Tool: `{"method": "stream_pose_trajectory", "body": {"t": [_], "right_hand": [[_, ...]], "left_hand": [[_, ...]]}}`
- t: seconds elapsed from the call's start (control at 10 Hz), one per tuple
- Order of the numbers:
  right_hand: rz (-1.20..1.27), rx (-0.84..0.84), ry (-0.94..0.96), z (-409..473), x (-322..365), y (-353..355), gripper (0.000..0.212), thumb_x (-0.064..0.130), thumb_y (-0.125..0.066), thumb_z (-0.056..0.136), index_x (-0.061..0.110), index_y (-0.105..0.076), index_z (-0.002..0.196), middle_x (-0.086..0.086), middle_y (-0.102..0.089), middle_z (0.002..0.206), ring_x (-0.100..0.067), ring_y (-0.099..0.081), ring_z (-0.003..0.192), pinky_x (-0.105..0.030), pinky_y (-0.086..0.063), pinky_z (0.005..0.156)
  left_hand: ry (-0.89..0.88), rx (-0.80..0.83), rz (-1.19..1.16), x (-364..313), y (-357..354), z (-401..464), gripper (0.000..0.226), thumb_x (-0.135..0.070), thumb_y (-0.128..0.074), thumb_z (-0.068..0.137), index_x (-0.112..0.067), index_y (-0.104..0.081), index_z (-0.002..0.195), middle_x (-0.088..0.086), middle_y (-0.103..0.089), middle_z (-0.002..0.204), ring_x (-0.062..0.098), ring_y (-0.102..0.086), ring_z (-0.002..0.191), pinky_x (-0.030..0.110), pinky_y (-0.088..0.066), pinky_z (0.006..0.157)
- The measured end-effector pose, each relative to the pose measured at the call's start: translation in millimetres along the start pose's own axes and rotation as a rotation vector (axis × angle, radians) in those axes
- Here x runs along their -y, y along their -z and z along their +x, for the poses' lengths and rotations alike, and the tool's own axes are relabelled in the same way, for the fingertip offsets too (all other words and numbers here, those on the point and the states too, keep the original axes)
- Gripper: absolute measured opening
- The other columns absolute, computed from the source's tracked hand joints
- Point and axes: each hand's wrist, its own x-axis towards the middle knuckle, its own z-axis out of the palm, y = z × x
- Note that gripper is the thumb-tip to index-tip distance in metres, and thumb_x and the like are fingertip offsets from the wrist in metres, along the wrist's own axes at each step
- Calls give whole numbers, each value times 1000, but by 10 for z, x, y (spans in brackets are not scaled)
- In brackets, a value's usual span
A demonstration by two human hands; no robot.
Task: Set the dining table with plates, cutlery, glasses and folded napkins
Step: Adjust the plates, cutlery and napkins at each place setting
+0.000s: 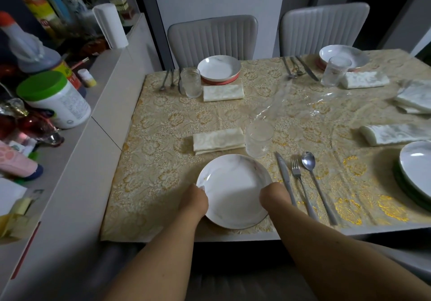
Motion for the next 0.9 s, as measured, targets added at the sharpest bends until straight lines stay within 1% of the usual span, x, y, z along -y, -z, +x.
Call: {"method": "stream_pose_trajectory", "body": {"t": [0.1,0.3,0.4,0.5,0.6,0.7,0.8,0.9], "right_hand": [[-109,25,56,55,-25,-10,32,7,-40,97,-2,-55,124,-20,-56,127,-33,-53,119,-18,-25,51],[-211,48,104,37,-44,-10,33,6,-38,97,-2,-54,125,-20,-55,128,-33,-53,119,-18,-26,52],[-147,57,69,18,-46,12,34,5,-37,97,-3,-53,126,-21,-54,129,-33,-52,121,-17,-28,53],[-170,-10,87,78,-50,14,36,10,-39,98,-1,-46,132,-17,-52,133,-32,-50,123,-22,-45,82],[5,-239,87,74,-40,68,52,31,-50,92,2,-40,135,-16,-50,134,-33,-48,123,-41,-43,101],[50,-368,266,103,89,185,60,36,-63,86,2,-41,131,-15,-49,131,-32,-45,123,-39,-37,103],[145,-446,436,205,290,298,66,33,-72,79,5,-42,130,-13,-48,129,-30,-45,122,-38,-37,102],[184,-460,515,387,417,356,81,33,-80,71,7,-38,135,-12,-46,131,-29,-43,123,-39,-36,105]], "left_hand": [[-19,-9,-18,25,-4,-6,48,-32,-29,104,-1,-38,140,18,-44,143,33,-44,129,37,-37,101],[-42,-47,7,24,-12,-21,47,-32,-28,105,0,-41,136,19,-48,139,34,-47,126,37,-39,97],[-44,-64,3,31,-23,-16,46,-32,-29,105,0,-42,135,19,-49,137,35,-48,125,37,-40,96],[-34,-100,8,40,-24,-18,48,-35,-30,104,-1,-45,132,19,-52,134,36,-50,121,39,-42,94],[-16,-227,18,12,66,28,50,-41,-34,100,-1,-49,125,20,-56,127,37,-54,116,42,-45,90],[-30,-318,-5,-73,219,179,47,-39,-40,99,2,-53,119,21,-59,121,39,-56,110,42,-46,86],[-43,-317,-57,-240,353,410,41,-33,-45,98,3,-56,116,22,-61,119,39,-56,112,39,-44,88],[-19,-308,-127,-450,423,673,44,-35,-52,96,2,-58,118,22,-61,122,39,-56,114,38,-45,90]]}}
